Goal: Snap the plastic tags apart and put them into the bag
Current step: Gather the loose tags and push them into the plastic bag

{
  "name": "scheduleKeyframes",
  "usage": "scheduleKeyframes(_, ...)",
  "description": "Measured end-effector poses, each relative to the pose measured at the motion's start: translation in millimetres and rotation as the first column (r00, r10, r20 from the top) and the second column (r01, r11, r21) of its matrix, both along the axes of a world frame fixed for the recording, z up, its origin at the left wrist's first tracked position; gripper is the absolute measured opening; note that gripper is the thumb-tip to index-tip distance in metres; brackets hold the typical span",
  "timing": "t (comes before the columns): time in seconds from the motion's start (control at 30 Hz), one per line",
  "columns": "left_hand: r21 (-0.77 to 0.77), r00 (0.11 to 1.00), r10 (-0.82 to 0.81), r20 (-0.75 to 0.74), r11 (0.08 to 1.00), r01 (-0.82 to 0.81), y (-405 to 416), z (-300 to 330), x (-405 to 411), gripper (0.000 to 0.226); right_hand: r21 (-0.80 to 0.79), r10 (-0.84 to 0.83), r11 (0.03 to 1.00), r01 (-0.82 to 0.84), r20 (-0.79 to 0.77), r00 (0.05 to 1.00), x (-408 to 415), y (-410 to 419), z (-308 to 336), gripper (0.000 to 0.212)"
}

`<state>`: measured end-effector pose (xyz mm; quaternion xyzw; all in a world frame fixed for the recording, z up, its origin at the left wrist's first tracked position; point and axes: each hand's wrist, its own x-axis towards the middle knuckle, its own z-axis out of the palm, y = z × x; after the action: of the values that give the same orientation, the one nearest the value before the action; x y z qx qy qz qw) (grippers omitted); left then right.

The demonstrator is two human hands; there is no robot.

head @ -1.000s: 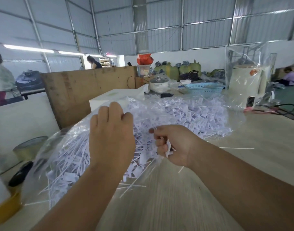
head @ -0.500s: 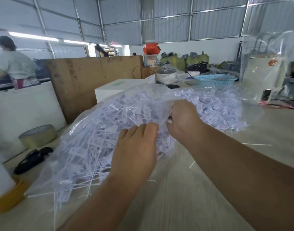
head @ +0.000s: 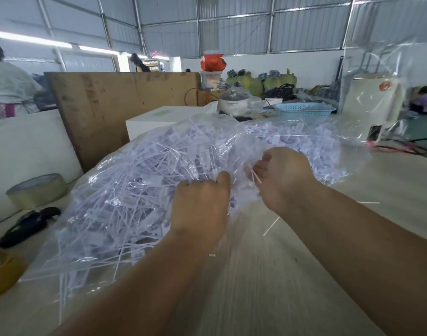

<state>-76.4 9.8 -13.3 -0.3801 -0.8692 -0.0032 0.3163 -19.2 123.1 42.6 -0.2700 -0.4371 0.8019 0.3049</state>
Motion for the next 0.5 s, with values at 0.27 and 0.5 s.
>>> scheduleKeyframes(0.27,0.204,0.97,-0.242,-0.021,0.949,0.241,10.4,2.1,15.0,0.049,-0.188,0.119,0.968,-0.167,-0.241,0.963,12.8,-4.7,3.1,0.028)
scheduleKeyframes(0.5,0.116,0.975,-0.197,-0.102,0.971,0.208,15.9,24.5,-1.3,0.019,-0.095,0.193,0.972,-0.216,-0.203,0.96,14.2,0.0,6.1,0.021)
